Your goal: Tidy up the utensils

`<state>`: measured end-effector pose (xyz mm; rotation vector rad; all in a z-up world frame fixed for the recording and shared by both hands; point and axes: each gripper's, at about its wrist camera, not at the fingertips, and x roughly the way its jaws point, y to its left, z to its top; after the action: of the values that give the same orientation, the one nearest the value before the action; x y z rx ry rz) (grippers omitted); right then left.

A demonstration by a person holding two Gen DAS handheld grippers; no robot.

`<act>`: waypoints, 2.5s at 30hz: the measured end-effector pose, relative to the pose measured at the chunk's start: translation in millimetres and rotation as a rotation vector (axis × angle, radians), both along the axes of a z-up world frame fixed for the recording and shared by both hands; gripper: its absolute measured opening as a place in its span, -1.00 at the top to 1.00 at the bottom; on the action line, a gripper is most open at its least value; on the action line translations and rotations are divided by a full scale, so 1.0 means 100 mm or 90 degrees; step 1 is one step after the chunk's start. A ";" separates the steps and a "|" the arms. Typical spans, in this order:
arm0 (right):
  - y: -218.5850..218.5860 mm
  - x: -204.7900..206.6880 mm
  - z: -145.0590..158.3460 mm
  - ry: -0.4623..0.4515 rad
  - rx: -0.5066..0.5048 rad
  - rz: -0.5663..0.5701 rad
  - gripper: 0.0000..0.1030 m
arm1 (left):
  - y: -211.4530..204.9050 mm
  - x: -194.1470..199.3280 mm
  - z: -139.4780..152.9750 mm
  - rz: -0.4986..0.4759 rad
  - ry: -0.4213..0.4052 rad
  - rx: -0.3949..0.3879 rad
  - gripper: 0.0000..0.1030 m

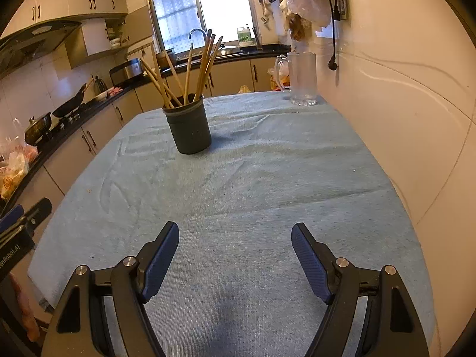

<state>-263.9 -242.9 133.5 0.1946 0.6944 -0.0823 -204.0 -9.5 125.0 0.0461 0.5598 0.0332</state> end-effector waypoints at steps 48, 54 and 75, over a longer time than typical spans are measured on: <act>0.01 -0.48 0.33 -0.111 -0.039 -0.008 -0.72 | -0.23 -0.33 0.10 -0.040 0.000 0.026 -0.96; 0.00 -0.45 0.31 -0.106 -0.037 -0.007 -0.73 | -0.25 -0.28 0.04 -0.052 0.022 0.018 -0.96; 0.02 -0.41 0.28 -0.103 -0.038 -0.002 -0.74 | -0.27 -0.18 -0.06 -0.060 0.049 0.014 -0.96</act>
<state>-304.9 -241.1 161.3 0.1429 0.5293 -0.0889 -222.2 -36.7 119.0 0.0956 0.6338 -0.0535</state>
